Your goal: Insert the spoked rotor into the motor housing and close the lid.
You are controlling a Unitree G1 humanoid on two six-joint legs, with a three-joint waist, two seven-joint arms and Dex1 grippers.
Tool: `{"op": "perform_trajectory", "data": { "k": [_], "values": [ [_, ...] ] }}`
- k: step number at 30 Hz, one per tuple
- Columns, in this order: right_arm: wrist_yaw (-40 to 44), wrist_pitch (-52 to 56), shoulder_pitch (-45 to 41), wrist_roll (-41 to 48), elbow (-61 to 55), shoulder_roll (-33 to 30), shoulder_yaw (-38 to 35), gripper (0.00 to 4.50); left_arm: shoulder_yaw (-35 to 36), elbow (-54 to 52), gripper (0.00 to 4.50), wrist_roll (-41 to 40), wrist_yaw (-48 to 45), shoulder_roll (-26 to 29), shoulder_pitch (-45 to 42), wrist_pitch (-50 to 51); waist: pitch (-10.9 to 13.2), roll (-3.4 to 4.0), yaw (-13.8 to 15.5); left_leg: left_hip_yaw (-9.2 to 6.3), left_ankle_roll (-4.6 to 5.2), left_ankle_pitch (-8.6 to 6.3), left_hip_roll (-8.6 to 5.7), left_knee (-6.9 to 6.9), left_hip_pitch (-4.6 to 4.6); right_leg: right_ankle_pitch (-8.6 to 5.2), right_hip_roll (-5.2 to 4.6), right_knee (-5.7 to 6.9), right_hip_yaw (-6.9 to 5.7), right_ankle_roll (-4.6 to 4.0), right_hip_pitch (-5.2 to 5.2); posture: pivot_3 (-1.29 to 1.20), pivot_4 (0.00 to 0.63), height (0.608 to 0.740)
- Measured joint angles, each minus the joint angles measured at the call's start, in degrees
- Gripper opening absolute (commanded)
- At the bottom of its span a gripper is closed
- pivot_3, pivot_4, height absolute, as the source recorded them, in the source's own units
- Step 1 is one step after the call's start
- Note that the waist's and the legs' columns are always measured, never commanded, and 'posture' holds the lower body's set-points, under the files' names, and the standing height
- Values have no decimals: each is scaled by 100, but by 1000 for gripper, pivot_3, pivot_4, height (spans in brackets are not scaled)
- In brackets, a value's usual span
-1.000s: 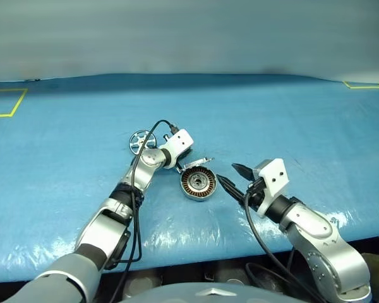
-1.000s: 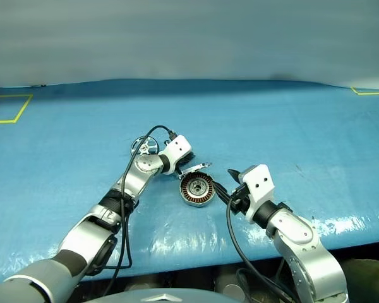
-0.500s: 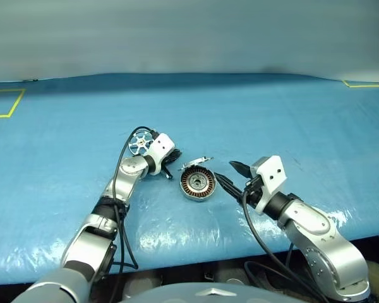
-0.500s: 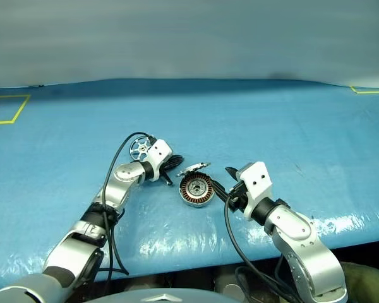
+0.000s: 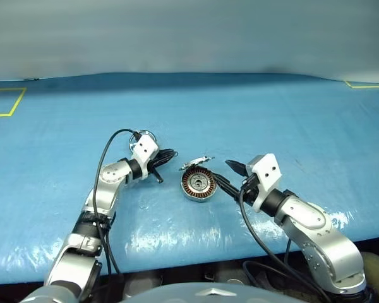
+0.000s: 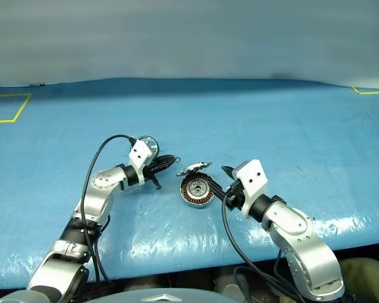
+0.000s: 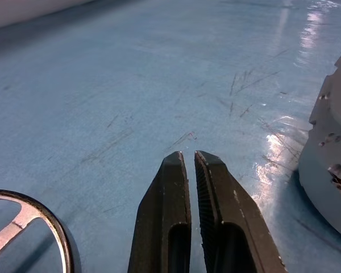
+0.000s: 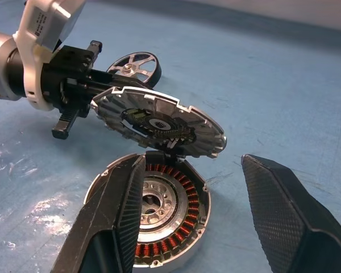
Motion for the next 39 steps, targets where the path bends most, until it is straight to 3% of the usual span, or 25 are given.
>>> {"op": "perform_trajectory", "data": {
  "k": [8, 22, 28, 34, 35, 39],
  "values": [
    [153, -43, 211, 30, -26, -246, -130, 2841, 285, -1437, 294, -504, -456, 710, 799, -103, 3, 5, 15, 4, 0, -1, 2, -4, 1, -19, -1, -1, 3, 11, -2, 0, 150, 740],
    [195, -43, 137, 0, -19, -357, 35, 2841, 598, -1659, 294, -571, 92, 788, 1248, 222, 4, 4, 22, 9, 0, -1, 1, -6, 2, -16, 0, -3, 9, 17, -4, 0, 150, 740],
    [201, -41, 83, -1, 5, -373, 58, 2841, 202, -1314, 2208, -242, 243, 632, 784, 479, 4, 4, 32, 8, 0, -1, -2, -5, 3, -15, 1, -2, 8, 19, -3, 0, 150, 740],
    [155, -38, 37, -16, 11, -369, 116, 2841, -211, -341, 4236, 820, 1400, 28, 144, 231, 5, 0, 20, 10, 4, -3, -17, -6, 2, 0, 1, -3, 12, 9, -3, 0, 150, 740],
    [143, -38, 54, -24, 9, -368, 117, 2841, -243, -240, 4467, 880, 1466, -38, 66, 208, 5, -1, 18, 10, 4, -3, -17, -8, 2, 3, 2, -4, 10, 4, -2, 0, 150, 740],
    [61, -38, 139, -53, 11, -329, 160, 2841, -291, 51, 4467, 918, 1693, -447, -217, 396, 6, -2, 33, 11, 6, -4, -16, -8, 1, 1, 0, -6, 10, 7, -2, 0, 150, 740]
  ]
}}
